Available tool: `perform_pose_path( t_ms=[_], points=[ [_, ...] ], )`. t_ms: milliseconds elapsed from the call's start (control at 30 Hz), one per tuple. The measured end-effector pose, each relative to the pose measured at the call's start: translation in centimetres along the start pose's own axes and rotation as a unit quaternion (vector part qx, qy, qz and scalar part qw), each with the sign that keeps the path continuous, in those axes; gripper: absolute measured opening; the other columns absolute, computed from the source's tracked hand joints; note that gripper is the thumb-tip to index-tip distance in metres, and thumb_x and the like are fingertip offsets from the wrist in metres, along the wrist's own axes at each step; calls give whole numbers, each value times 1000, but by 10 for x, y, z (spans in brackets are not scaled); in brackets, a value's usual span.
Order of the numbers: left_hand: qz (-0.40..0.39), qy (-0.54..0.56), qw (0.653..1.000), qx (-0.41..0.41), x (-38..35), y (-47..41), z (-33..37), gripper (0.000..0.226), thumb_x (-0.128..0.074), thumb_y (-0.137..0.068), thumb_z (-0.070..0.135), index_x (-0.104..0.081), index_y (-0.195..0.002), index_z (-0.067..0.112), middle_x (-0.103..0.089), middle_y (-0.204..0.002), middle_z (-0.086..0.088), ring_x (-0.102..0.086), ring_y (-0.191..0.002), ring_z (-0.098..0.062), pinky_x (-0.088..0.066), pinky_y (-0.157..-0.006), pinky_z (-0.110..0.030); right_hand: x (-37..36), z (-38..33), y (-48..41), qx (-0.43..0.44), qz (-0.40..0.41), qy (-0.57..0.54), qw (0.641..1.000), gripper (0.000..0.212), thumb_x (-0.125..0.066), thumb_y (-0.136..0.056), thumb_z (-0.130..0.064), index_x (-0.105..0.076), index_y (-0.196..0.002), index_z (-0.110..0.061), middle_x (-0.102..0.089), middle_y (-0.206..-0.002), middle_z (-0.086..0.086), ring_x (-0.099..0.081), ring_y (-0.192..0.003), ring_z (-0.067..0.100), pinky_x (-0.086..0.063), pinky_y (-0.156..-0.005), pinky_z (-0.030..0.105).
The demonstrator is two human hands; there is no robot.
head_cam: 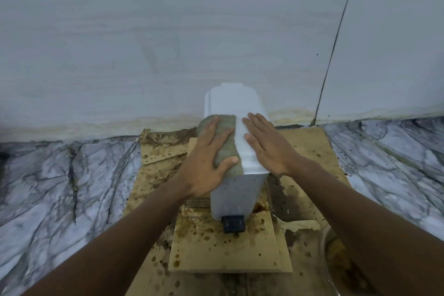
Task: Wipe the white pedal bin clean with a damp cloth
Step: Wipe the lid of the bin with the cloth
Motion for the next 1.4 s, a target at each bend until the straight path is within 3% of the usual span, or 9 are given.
perform_pose_path(
  t_ms=[200,300,433,533,700,867,1100,1267,1400],
  points=[
    [156,14,980,126,-48,26,23,68,-27,-104,58,-4,-159,26,19,-167,-1,20,-153,-18,-4,-124,-48,-3,1,-3,5,13,8,1000,59,-14,-109,-43,-10,-161,-16,1,-170,1,9,-156,14,0,-128,38],
    [129,-58,988,57,-47,24,14,69,-29,-103,58,-8,-159,25,11,-168,-6,14,-154,-23,-4,-123,-50,-2,4,-2,3,13,3,1000,62,-12,-107,-47,-10,-161,-16,0,-170,2,8,-156,14,-1,-128,38],
    [-2,-112,989,-95,-15,13,-18,72,-42,-102,54,-9,-160,29,10,-169,1,13,-154,-15,-11,-122,-51,2,5,0,-2,2,-9,1000,60,-18,-108,-43,-8,-161,-18,3,-169,-1,9,-155,12,4,-126,31],
    [-47,-73,993,-86,0,13,-27,71,-39,-102,56,-5,-160,35,14,-167,13,13,-153,-7,-12,-120,-48,3,1,0,0,-5,-18,1000,60,-19,-108,-44,-8,-161,-18,4,-169,0,10,-155,12,4,-127,34],
    [4,-126,987,-101,-8,9,-19,72,-42,-99,59,-16,-159,30,-2,-169,2,4,-155,-14,-12,-121,-47,2,-1,-3,-10,-4,-13,1000,58,-19,-110,-41,-8,-161,-17,3,-170,0,10,-156,13,3,-127,36],
    [-1,-178,972,-154,-11,-9,2,75,-41,-99,61,-19,-160,24,-16,-167,-5,-1,-153,-11,10,-124,-30,1,3,-5,-3,8,-31,999,57,-21,-110,-39,-10,-161,-16,0,-170,1,8,-156,13,0,-128,38],
    [-18,-40,990,-133,25,7,-34,72,-65,-93,41,-33,-156,27,-22,-165,5,-15,-154,-11,-23,-123,-49,5,-1,-5,-3,-13,-37,999,60,-21,-109,-44,-9,-161,-17,4,-169,0,10,-155,12,5,-127,33],
    [-12,-47,997,-66,13,7,-24,80,-57,-89,65,-28,-157,34,-13,-168,7,-5,-155,-9,-14,-124,-44,4,-7,-5,-14,-10,-7,1000,58,-18,-110,-41,-7,-161,-17,4,-170,1,11,-156,14,5,-126,34],
    [35,-108,992,-58,-7,-3,-6,71,-41,-98,65,-27,-156,26,-14,-167,0,-2,-155,-14,-11,-125,-43,3,-7,-4,-9,-8,-7,1000,58,-18,-110,-40,-7,-161,-17,4,-170,1,11,-155,14,5,-127,34]
  ],
)
Point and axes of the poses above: each hand's wrist, its own y-axis away from the middle knuckle, its own x-axis out of the back of the hand, z = x × y, the point moved 4 cm from there along -y, towards the middle knuckle
